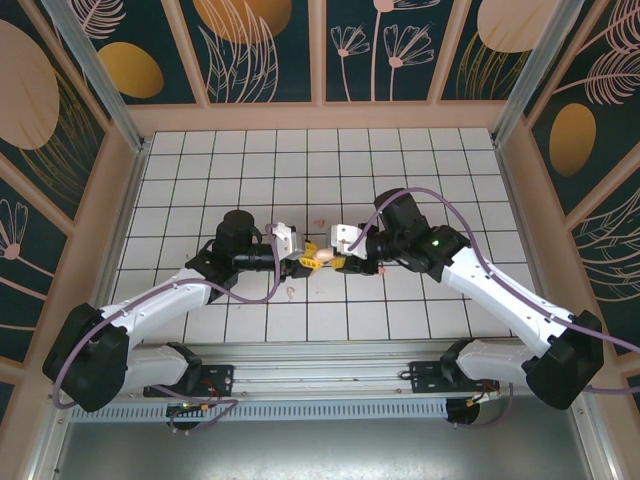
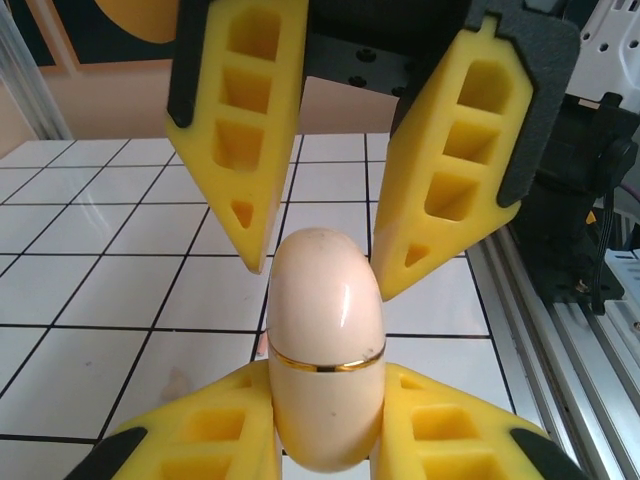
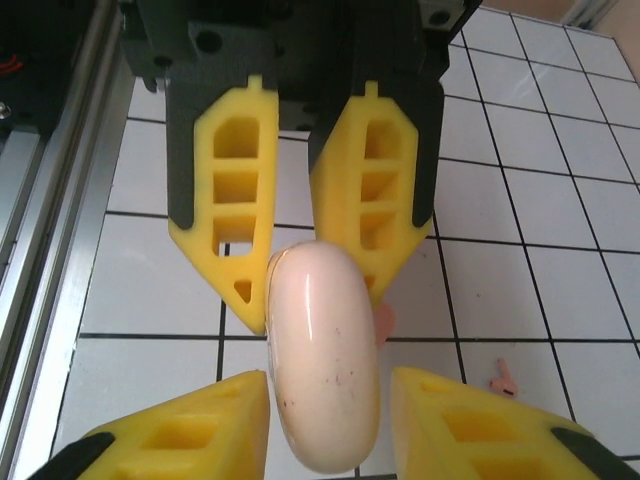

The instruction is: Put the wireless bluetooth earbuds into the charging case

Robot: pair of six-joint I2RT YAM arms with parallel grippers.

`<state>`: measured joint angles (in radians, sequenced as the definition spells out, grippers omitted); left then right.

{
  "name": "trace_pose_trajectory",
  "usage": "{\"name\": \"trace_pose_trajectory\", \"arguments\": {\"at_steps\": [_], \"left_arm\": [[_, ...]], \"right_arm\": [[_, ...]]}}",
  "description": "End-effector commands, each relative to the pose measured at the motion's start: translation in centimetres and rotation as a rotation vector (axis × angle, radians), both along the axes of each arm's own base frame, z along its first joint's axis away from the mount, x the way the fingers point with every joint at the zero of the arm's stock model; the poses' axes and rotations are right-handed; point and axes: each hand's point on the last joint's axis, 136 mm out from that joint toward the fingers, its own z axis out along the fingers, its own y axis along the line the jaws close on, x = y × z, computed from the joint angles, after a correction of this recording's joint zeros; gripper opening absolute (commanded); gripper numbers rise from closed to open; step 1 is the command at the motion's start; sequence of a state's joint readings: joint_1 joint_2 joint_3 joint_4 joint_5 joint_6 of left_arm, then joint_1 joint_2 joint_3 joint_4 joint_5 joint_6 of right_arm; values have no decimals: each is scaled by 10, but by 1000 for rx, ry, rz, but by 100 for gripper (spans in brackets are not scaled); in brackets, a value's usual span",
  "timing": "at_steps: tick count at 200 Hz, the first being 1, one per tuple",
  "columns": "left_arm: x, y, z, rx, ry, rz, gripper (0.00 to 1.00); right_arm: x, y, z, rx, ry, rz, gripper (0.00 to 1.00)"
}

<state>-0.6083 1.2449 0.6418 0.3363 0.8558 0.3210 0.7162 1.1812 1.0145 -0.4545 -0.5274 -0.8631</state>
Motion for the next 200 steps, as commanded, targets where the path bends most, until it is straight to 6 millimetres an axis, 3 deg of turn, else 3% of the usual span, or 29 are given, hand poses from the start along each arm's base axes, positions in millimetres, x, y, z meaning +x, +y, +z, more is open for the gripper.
{"name": "trace_pose_trajectory", "arguments": {"at_steps": [1,100,118,157,200], "left_arm": [[0,-4,11,-18,-28,-22,22],[-3,-5,9,-9,-34,-26,22],[-3,-5,9,-8,-34,-22,22],[-1,-5,9,-9,-35,-13,22],[-2,-6,10,-17,-34,-24,22]], "right_arm": [[-3,5,20,84,-17,20,38],[24,-11,31,186,-5,-86,38],[20,-11,35,204,8,-63,39],[-11,-14,42,263,40,73,48],[-9,-9,32,235,94,82,58]]}}
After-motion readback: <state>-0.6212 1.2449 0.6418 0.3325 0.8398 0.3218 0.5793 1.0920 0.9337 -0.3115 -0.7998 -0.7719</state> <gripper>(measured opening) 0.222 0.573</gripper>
